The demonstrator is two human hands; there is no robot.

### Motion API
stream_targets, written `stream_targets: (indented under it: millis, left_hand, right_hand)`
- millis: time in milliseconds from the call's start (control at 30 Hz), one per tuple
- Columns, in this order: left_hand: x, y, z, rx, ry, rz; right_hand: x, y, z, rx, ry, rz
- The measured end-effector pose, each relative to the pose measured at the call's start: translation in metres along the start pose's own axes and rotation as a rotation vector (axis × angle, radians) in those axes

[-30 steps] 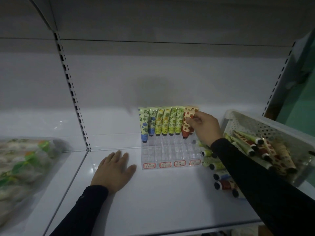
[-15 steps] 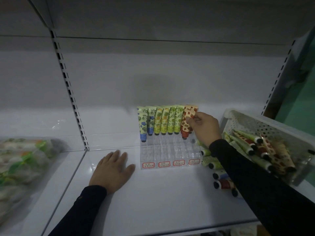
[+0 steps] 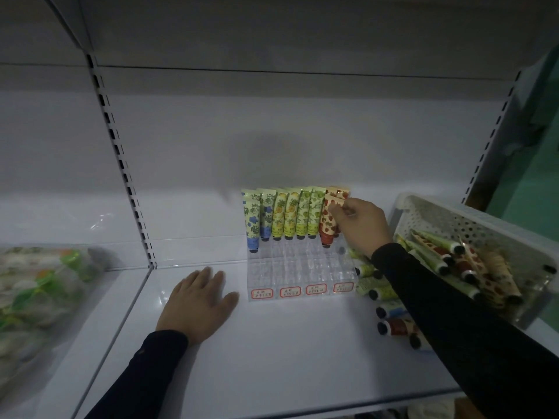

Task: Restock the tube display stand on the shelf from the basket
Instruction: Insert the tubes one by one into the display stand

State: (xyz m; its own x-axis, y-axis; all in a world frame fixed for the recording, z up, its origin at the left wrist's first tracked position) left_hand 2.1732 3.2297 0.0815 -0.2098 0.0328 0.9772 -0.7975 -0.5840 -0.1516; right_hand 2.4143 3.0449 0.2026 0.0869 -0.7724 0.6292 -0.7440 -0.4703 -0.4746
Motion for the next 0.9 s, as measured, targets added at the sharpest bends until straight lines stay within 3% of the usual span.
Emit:
stream_targets:
  millis: [367,900]
  left_hand:
    - [-0.005,-0.003,-0.003,0.002,-0.006,-0.009]
    - [-0.002,-0.003,-0.002,-0.012,0.000,0.040]
  right_hand:
    - [0.033,-0.009,-0.005,0.055,-0.093,0.101]
    - [0.031,-0.006,-0.007,0.076,-0.106,0.109]
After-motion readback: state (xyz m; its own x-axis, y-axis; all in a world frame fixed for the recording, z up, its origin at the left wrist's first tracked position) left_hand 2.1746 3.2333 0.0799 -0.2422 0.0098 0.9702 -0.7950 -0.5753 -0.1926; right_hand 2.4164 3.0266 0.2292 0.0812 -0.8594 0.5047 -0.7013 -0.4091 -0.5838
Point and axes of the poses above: each hand's wrist, its own y-axis away from the middle knuckle, its own x-axis out of the back of the hand, z = x × y, the point moved 9 cm from there along -y, towards the middle knuckle, and after that the axes turned 2 degrees about -x, right-handed, at the moved point
